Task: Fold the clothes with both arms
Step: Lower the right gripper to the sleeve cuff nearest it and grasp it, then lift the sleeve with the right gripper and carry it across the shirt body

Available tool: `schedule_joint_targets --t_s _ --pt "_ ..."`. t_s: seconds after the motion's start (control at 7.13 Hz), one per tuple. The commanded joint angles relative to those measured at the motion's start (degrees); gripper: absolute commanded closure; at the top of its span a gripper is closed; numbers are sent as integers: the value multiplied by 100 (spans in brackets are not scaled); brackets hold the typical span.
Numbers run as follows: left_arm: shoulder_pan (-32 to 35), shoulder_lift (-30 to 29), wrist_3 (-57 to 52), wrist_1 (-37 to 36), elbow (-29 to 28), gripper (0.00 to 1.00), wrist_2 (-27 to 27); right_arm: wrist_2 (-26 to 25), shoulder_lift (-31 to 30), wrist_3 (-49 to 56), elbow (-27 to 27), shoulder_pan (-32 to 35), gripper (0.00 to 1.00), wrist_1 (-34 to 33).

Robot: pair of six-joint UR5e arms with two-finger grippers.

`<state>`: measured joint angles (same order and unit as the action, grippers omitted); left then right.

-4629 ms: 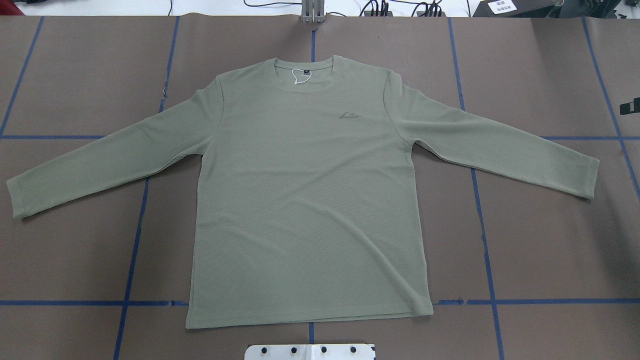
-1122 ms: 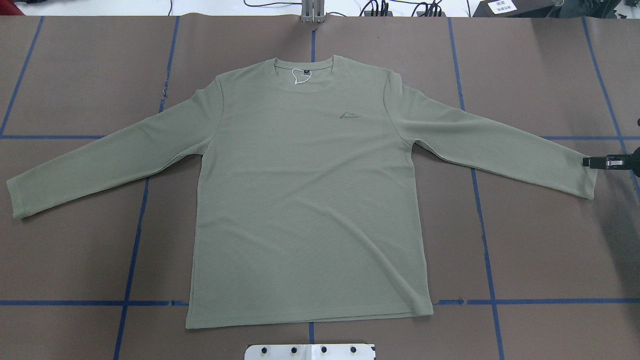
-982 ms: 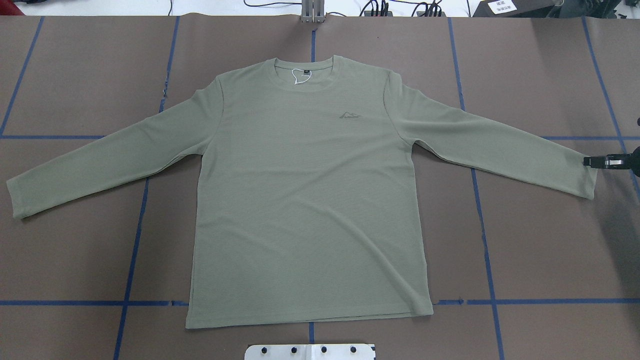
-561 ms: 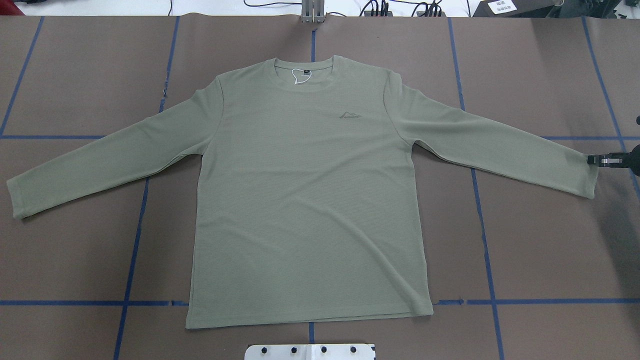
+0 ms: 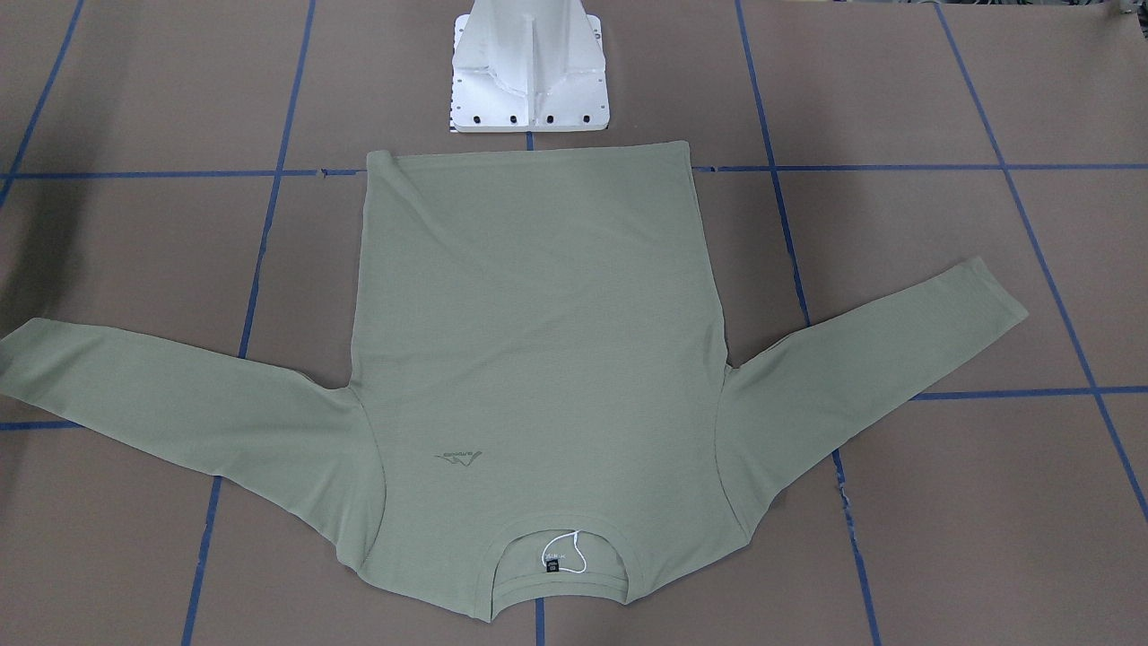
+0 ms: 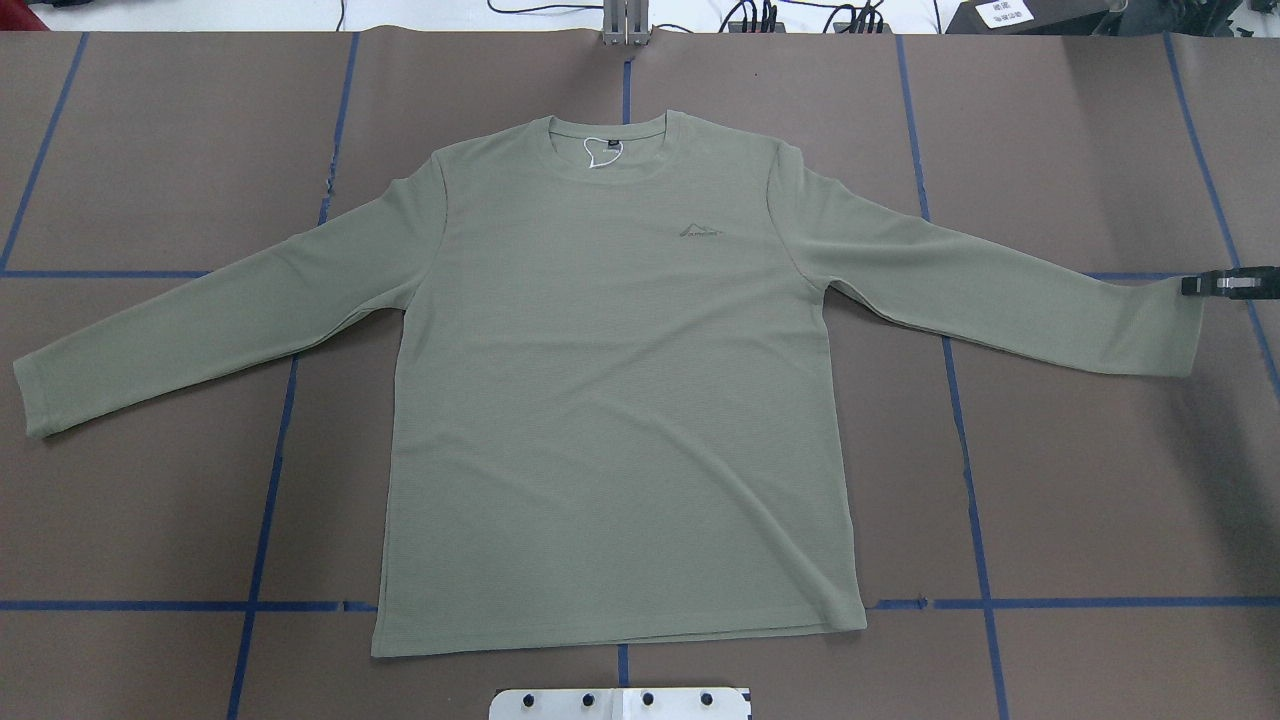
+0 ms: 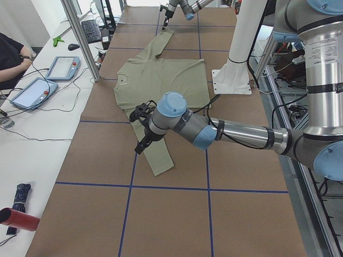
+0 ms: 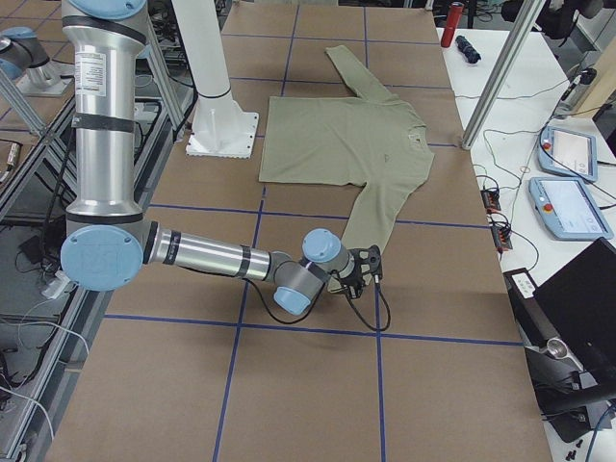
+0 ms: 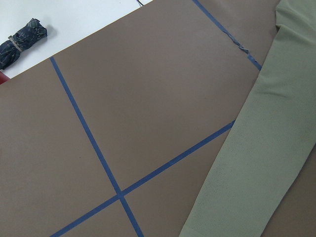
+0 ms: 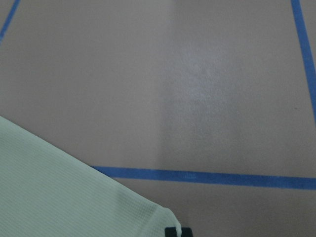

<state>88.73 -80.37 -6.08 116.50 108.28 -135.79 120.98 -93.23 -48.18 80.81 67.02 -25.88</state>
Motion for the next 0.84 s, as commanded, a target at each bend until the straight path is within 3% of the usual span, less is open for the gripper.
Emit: schedule_joint_targets --t_s 0.0,0.14,0.42,0.7 --pt "-5 4 2 -4 -9 0 0 110 41 -208 1509 215 100 -1710" --pt "4 4 2 -5 -9 0 0 110 129 -522 2204 206 100 -2493" --pt "-5 -5 2 4 0 0 0 -204 1091 -1015 2902 67 100 -4223" --pt "-5 -5 11 -5 0 0 0 -1395 2740 -1936 3046 -852 100 -6243"
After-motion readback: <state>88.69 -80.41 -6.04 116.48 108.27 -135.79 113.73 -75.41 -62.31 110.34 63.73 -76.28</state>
